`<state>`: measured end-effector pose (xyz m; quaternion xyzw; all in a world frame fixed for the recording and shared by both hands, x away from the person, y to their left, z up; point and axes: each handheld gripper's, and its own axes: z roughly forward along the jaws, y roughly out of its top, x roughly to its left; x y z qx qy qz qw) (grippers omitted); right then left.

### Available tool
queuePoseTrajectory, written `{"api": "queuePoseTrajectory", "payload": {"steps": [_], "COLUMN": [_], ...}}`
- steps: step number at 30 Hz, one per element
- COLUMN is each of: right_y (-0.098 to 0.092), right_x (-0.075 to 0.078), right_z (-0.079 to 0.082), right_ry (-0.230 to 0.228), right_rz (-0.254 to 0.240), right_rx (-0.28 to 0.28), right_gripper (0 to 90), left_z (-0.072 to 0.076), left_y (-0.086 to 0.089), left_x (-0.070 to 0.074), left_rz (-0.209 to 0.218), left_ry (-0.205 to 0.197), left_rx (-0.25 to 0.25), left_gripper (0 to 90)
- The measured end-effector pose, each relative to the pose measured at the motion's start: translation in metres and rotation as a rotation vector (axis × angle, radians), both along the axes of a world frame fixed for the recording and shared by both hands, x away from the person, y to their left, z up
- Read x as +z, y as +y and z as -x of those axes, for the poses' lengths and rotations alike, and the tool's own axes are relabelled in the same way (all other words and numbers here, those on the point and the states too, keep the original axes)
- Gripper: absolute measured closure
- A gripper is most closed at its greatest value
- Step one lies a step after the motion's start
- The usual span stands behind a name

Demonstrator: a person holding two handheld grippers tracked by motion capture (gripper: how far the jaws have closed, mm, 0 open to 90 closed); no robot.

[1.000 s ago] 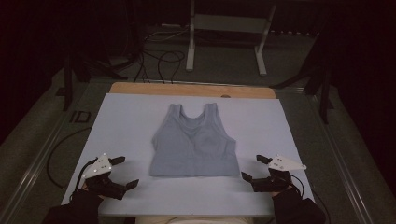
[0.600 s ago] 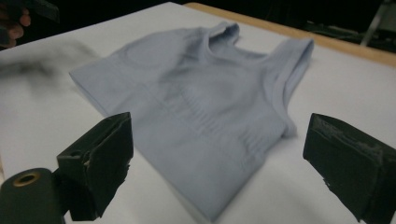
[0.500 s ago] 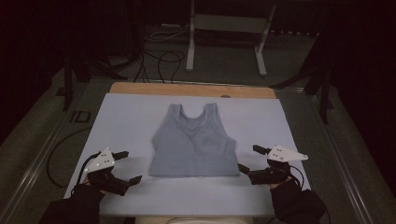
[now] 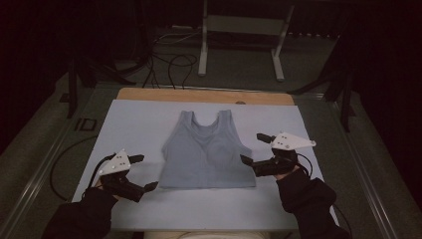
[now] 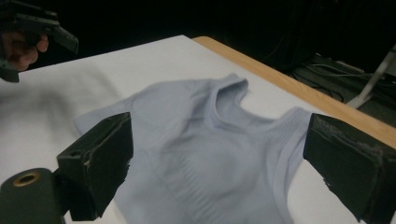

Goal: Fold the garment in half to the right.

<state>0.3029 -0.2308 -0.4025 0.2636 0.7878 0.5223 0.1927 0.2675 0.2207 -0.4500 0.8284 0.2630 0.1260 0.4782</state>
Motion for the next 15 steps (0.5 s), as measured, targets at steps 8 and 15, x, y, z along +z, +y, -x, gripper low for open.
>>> {"api": "queuePoseTrajectory", "payload": {"steps": [8, 15], "right_y": [0.021, 0.047], "right_x": [0.01, 0.015], "right_z": [-0.019, -0.036], "right_ry": [-0.001, 0.001], "right_rz": [-0.005, -0.007], "right_rx": [0.037, 0.076], "right_gripper": [8.4, 8.4], "left_z": [-0.004, -0.005], "left_y": [-0.008, -0.015], "left_x": [0.002, 0.003], "left_rz": [-0.019, -0.048], "left_ry": [0.009, -0.002], "left_rx": [-0.008, 0.004], "left_gripper": [0.0, 0.0]}}
